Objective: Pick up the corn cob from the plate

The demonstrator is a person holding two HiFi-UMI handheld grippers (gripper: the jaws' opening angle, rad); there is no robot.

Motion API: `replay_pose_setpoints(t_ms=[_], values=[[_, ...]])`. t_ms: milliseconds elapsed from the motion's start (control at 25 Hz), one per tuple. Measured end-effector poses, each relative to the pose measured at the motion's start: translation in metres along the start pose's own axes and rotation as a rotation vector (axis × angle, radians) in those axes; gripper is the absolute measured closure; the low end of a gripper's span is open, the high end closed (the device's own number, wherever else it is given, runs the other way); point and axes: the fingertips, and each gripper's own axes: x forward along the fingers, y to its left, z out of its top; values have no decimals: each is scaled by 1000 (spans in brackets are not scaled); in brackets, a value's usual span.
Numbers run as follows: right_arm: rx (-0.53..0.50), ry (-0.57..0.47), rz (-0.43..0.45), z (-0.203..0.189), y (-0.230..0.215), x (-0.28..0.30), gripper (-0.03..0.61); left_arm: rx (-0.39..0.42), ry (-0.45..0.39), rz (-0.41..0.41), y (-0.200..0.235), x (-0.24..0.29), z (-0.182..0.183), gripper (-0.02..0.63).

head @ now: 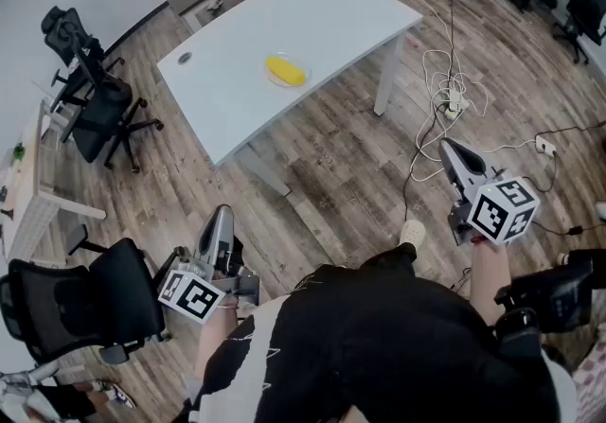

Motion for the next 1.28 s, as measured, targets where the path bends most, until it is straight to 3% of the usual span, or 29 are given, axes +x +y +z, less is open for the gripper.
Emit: replay_pose_setpoints(t_ms=[600,920,1280], values=[[10,41,74,-13,-2,15,565,7,-26,-16,-17,16,-9,600],[-3,178,80,-28,-1,39,565,-3,-100,21,-19,36,-7,600],[-48,187,155,4,-11,67,565,-41,-166,66,-19,58,-1,600]])
